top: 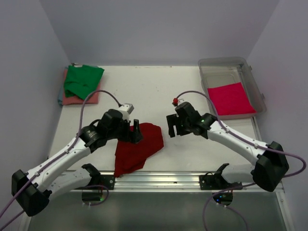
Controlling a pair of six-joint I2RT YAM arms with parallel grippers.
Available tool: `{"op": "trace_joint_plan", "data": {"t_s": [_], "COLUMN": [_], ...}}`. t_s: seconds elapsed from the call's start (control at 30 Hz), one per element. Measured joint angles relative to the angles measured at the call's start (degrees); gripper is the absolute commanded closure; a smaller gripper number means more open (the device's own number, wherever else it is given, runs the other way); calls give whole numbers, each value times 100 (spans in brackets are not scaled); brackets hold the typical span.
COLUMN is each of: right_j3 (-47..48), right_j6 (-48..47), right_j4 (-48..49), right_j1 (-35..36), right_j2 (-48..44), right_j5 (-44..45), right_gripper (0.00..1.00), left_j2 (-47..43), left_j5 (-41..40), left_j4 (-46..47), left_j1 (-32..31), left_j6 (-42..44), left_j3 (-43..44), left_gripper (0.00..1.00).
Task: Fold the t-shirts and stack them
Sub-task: Move the tshirt to the center of the board
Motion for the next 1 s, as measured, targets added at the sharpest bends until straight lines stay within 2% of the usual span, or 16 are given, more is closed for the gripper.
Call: {"op": "trace_joint_plan", "data": {"t_s": [0.23, 0.33, 0.43, 0.67, 0.8, 0.9, 0.93, 1.0], "right_j3": [214, 212, 199, 94, 61, 33, 26, 17], "right_j6": [280, 306, 313, 297, 273, 247, 238, 232], "right_j4": [-345, -492, -597, -660, -702, -750, -765, -782], "right_j1": [-212, -350, -448, -522, -608, -673, -697, -750], "right_j2": [-804, -925, -1117, -1606, -1714, -1799, -1832, -1895], "right_j5": [885, 946, 949, 944, 944, 944, 946, 944], "right_gripper": [19, 20, 20, 20, 20, 20, 20, 21], "left_j2": [1856, 2627, 3141, 4044, 4468, 4555, 4586, 4680], "left_j5": [-603, -970, -1445, -2662, -3064, -3230, -3292, -3379], "left_j4": [-109, -168, -225, -555, -660, -647, -627, -590], "left_j1": [-2223, -2863, -3095, -3115, -3115, -3123, -3121, -3106], "left_j6": [39, 101, 164, 160, 146, 140, 140, 157], "left_j3": [173, 424, 597, 1108, 1392, 1447, 1449, 1445], "left_gripper": [14, 14, 13, 10, 13, 28, 46, 70]}}
